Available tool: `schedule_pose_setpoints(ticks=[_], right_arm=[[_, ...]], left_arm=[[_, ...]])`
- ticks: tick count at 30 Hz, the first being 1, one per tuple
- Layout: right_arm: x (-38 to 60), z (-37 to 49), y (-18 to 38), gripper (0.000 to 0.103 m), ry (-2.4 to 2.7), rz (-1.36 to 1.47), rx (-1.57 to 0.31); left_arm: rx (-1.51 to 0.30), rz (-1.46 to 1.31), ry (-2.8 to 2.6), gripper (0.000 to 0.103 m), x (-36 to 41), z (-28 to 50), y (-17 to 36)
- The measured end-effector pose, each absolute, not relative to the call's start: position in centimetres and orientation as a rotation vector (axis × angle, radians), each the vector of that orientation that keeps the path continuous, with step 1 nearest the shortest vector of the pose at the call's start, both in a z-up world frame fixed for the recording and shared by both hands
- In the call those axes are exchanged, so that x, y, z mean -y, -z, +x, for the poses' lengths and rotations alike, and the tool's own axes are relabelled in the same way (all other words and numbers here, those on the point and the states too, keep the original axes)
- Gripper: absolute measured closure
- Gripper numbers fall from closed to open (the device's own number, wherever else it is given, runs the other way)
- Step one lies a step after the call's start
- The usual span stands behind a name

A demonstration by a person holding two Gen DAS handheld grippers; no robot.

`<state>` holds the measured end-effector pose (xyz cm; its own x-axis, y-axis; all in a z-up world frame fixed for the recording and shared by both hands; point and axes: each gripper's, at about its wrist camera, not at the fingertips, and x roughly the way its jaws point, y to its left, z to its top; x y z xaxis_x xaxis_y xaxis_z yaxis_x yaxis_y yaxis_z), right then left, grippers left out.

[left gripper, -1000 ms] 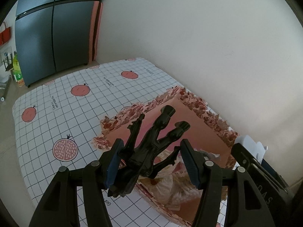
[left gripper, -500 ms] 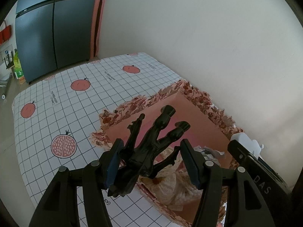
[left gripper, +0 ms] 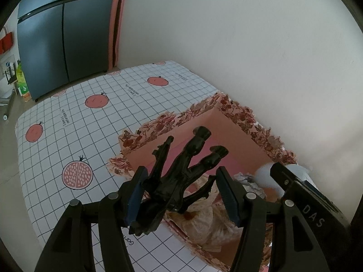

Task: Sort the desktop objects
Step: 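Open both tools to drop the toy figure and white holder into the box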

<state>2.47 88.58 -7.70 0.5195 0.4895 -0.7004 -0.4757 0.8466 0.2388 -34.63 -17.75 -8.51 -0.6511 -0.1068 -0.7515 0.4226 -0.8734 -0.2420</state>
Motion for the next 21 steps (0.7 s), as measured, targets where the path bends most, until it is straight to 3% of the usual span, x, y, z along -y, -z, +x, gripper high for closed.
schedule_pose_setpoints(ticks=[6, 21], right_arm=[[-88.18, 2.71, 7.93, 0.016, -0.541, 0.035, -0.855], [-87.6, 2.64, 7.76, 0.016, -0.483, 0.06, -0.858]], left_arm=[[-0.576, 1.126, 2.549, 0.031, 17.69, -34.63, 8.51], [-0.563, 1.14, 2.552, 0.031, 17.43, -34.69, 8.47]])
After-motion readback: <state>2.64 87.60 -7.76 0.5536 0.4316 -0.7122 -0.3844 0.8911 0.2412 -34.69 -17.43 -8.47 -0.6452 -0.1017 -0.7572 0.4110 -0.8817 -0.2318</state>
